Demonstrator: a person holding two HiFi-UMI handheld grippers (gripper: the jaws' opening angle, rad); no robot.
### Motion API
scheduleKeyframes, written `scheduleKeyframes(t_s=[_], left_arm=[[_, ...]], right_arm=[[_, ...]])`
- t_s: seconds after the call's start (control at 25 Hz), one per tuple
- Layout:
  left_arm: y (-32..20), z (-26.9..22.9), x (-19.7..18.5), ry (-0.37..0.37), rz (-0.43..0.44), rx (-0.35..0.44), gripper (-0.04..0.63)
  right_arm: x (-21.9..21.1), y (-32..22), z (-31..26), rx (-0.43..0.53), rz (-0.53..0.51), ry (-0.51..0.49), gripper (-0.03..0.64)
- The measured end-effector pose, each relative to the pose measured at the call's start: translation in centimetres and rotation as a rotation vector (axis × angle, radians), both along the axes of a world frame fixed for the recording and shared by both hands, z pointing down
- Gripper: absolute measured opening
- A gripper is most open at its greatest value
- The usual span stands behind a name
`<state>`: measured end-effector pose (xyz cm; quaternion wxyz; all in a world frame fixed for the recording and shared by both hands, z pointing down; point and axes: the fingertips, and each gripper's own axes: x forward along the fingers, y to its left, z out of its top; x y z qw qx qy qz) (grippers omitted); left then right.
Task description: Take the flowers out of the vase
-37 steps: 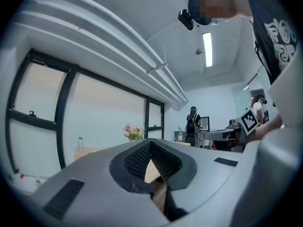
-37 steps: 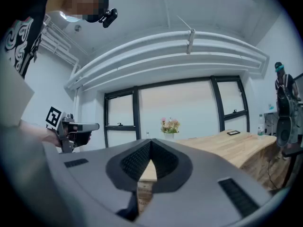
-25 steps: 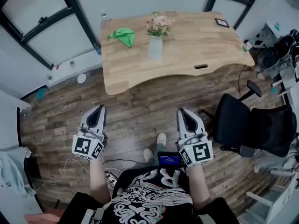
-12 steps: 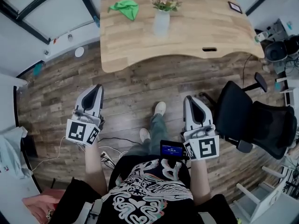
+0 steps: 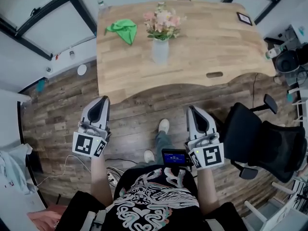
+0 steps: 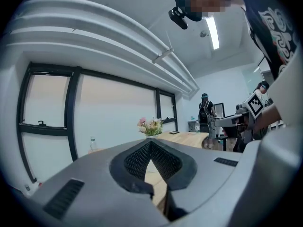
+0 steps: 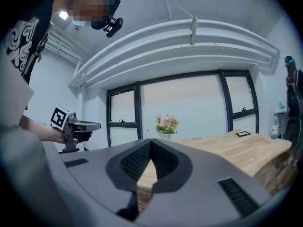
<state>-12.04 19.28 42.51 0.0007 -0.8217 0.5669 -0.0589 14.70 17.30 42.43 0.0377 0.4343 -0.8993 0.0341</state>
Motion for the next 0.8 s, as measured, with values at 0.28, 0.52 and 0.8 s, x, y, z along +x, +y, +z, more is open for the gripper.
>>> scheduleKeyframes(t_s=[0.28,0.52,0.8], left_arm=[[-9.8,-0.7,3.5,0.017,0.007,0.015,0.002],[-15.0,-0.7,5.3,0.001,0.010,0.002,0.002],[-18.8,-0.6,5.1,-0.019,0.008,0.001,0.002]], right_arm=[[1.2,-9.1,-0.1,-0.006,-0.039,-0.009,0.006],[1.6,-14.4,-0.7,-0.004,-0.074,-0.032,0.006],[0.9,-18.9,-1.1,0.000,-0.096,-0.102,0.006]])
